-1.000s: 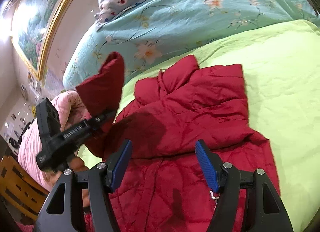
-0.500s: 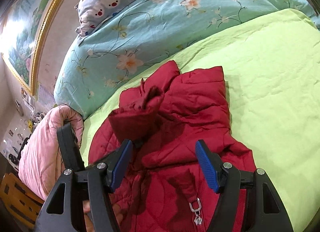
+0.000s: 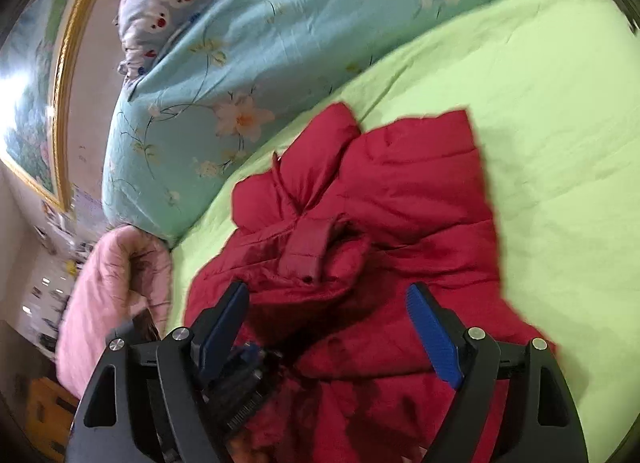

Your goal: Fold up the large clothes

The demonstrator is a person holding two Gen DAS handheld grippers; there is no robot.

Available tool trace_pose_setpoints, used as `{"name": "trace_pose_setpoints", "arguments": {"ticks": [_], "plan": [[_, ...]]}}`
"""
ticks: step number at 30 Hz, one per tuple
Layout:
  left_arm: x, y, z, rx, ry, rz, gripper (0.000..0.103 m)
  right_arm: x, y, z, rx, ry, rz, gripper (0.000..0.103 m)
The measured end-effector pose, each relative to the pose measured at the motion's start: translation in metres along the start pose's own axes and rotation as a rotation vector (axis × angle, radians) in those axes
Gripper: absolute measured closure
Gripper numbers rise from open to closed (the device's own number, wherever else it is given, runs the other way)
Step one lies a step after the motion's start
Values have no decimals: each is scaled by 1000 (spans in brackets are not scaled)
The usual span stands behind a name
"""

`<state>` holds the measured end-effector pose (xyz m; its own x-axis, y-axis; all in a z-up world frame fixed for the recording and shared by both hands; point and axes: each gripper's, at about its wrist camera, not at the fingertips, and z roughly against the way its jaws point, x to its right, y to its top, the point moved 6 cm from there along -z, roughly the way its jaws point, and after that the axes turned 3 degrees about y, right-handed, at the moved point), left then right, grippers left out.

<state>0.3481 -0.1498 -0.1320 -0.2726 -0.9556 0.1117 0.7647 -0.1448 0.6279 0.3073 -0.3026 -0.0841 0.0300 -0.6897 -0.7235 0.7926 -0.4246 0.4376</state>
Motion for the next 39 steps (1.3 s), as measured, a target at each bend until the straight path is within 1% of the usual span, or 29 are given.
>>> {"name": "trace_pose_setpoints", "arguments": {"ticks": [1, 2, 3, 4, 5, 6, 7, 11, 12, 13, 16, 18, 20, 22, 24, 27, 29, 30, 32, 33, 35, 36, 37, 38, 39], "plan": [[1, -1, 0, 0, 5, -8, 91, 1, 2, -7, -10, 4, -14, 21], [1, -1, 1, -1, 3, -11, 89, 2, 3, -12, -17, 6, -21, 24], [1, -2, 2, -6, 4, -13, 87, 1, 5, -22, -35, 17, -22, 42], [-1, -4, 3, -12, -2, -11, 81, 0, 5, -27, -49, 7, -16, 71], [-3, -5, 7, -12, -34, -4, 73, 1, 6, -29, -52, -15, -13, 81], [-4, -6, 11, -11, -57, 1, 69, 2, 8, -31, -56, -15, -14, 88], [-6, -8, 16, -9, -73, 4, 65, 2, 9, -31, -55, -9, -14, 92], [-16, -14, 43, 14, -98, -1, 64, -1, 16, -21, -31, -57, 57, 95], [-21, -15, 49, 19, -92, 4, 63, -1, 18, -15, -22, -62, 71, 95], [-28, -15, 57, 33, -82, 13, 60, 0, 21, -11, -14, -63, 79, 95], [-57, -13, 75, 63, -62, 80, 59, 6, 31, 9, 31, -105, 122, 96], [-79, -11, 82, 79, -39, 133, 59, 15, 33, 13, 33, -124, 120, 96], [-105, -6, 82, 89, 16, 186, 59, 23, 32, 11, 29, -169, 135, 97], [-127, -2, 74, 80, 52, 236, 59, 30, 29, 4, 22, -226, 166, 97], [-147, -1, 64, 58, 78, 279, 59, 36, 23, -7, 4, -279, 186, 97], [-162, 1, 51, 38, 97, 298, 59, 36, 20, -10, 7, -317, 217, 96], [-164, 1, 44, 25, 103, 291, 59, 35, 20, -7, 7, -336, 221, 93], [-163, 1, 41, 20, 108, 287, 59, 35, 21, -2, 16, -350, 214, 86], [-159, -1, 41, 19, 117, 273, 59, 34, 24, 10, 50, -398, 198, 77], [-157, -2, 40, 19, 119, 264, 59, 31, 26, 18, 82, -417, 194, 73], [-156, -3, 40, 21, 113, 260, 58, 18, 27, 32, 144, -406, 209, 73], [-155, -4, 40, 21, 111, 259, 58, 2, 25, 38, 176, -362, 236, 72], [-155, -4, 40, 20, 111, 256, 58, -8, 22, 38, 181, -335, 253, 72], [-154, -5, 39, 18, 111, 254, 58, -27, 15, 30, 158, -282, 297, 72], [-154, -3, 38, 16, 111, 253, 58, -40, 9, 18, 127, -258, 334, 71]]}}
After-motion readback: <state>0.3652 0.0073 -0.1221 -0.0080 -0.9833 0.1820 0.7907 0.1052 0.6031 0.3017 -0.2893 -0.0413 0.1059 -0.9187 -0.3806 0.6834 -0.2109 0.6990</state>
